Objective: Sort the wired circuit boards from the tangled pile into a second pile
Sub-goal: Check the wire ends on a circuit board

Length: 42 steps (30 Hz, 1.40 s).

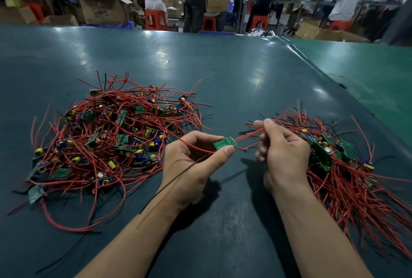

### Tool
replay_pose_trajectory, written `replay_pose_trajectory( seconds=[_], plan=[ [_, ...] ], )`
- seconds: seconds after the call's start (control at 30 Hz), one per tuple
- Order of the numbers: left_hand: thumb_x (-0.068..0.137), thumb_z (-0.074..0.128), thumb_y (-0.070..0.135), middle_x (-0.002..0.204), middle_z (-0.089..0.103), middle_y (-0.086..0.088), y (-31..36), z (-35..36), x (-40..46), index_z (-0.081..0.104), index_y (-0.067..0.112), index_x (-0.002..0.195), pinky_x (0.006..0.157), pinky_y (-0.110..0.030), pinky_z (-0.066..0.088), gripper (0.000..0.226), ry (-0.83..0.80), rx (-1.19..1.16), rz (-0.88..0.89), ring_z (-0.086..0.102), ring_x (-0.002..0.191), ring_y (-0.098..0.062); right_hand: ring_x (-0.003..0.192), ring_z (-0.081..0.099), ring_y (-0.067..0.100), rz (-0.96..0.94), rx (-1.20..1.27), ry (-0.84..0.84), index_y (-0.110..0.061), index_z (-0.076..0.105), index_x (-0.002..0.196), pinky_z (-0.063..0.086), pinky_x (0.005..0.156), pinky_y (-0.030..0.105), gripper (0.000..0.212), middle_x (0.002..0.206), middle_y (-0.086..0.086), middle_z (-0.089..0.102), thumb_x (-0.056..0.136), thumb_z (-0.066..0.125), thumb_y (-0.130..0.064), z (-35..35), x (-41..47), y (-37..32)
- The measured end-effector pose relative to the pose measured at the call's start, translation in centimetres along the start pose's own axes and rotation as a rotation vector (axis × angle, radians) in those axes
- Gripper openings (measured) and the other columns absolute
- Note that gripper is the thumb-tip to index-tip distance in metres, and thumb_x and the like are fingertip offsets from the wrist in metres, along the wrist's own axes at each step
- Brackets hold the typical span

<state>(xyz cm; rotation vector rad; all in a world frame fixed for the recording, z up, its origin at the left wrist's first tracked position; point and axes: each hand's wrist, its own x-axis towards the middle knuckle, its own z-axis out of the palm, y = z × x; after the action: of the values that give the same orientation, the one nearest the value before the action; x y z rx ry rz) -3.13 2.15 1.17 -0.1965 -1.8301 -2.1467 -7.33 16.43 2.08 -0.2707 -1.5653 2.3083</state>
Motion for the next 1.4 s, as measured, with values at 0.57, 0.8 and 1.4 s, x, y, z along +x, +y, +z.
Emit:
replay_pose_trajectory(
  seconds=[0.57,0.8,1.4],
  plan=[
    [0.079,0.068,0.025,0.051,0.052,0.002,-0.2,-0.9,1.3,0.07,0.019,0.061,0.049,-0.021,0.033,0.019,0.121,-0.325,-0.119,0.042,0.044,-0.009,0.036,0.039,0.009,0.135,-0.046,-0.425,-0.018,0.068,0.096,0.033,0.036,0.018,0.047,0.063,0.003,0.057,0.083,0.053,-0.06,1.5,-2.9,0.0],
    [0.066,0.081,0.053,0.054,0.048,-0.003,-0.2,-1.7,1.6,0.065,0.016,0.063,0.048,-0.025,0.029,0.041,0.067,-0.207,-0.179,0.039,0.047,-0.014,0.053,0.059,0.006,-0.361,-0.32,-0.645,-0.032,0.07,0.099,0.047,0.05,0.021,0.023,0.072,-0.006,0.07,0.08,0.077,-0.023,1.5,-4.2,0.9],
    [0.085,0.065,0.036,0.12,0.057,-0.005,-1.1,-3.7,1.4,0.064,0.021,0.118,0.092,-0.044,0.033,0.036,0.376,1.449,0.037,0.042,0.116,-0.031,0.034,0.039,0.01,0.229,0.391,0.11,-0.013,0.057,0.076,0.027,0.035,0.015,0.039,0.051,0.0,0.05,0.098,0.052,-0.045,1.2,-2.4,-0.3]
  ],
)
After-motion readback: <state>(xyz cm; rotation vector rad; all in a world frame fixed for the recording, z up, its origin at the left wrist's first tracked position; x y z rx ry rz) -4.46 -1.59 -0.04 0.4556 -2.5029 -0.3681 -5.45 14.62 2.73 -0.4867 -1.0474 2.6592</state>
